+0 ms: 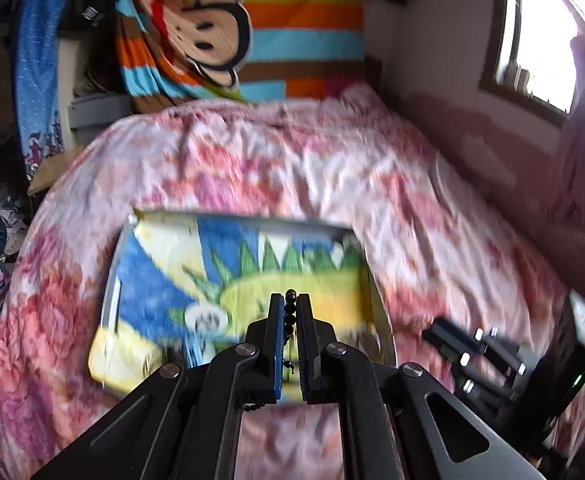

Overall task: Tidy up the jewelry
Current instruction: 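Lift and carry the black beaded necklace with both tools into the tray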

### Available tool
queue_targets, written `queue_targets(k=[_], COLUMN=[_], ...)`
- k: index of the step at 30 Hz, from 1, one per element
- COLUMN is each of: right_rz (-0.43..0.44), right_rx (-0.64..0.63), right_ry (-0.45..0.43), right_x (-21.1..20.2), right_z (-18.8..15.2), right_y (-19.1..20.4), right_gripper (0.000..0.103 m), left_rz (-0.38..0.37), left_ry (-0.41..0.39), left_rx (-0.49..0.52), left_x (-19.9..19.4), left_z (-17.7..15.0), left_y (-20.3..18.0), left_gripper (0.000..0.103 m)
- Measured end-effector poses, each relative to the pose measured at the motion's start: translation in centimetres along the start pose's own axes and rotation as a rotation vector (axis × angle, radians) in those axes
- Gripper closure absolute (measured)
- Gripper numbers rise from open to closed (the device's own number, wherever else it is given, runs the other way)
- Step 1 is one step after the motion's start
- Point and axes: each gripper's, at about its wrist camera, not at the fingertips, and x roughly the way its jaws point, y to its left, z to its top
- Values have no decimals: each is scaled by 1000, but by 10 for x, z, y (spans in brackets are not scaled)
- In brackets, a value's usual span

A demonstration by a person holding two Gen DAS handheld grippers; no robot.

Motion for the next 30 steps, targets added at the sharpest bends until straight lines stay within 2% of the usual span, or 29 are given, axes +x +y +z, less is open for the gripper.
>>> queue_targets(k=[5,12,19,26,28,30], right_rz=[10,-7,-3,-9,-14,-23], right_rx=[11,-7,21,30,32,36], right_ry=[25,77,109,116,123,129], right_x=[25,55,65,65,66,66], right_z=[-6,-25,-33,-34,-34,-35], right_y=[-6,-8,-14,-14,-15,-16], right_gripper=[87,87,87,87,84,72], left_rz=[-6,-19,-13,-3,5,30], left_ry=[-62,23,84,135,145,149], left_rx=[-64,-104,-107,-147,-150,-145], left_x=[17,71,94,107,109,108], left_z=[11,-20,-44,-55,-56,-56], left_y=[7,17,25,36,37,39], left_gripper=[97,97,97,97,97,97])
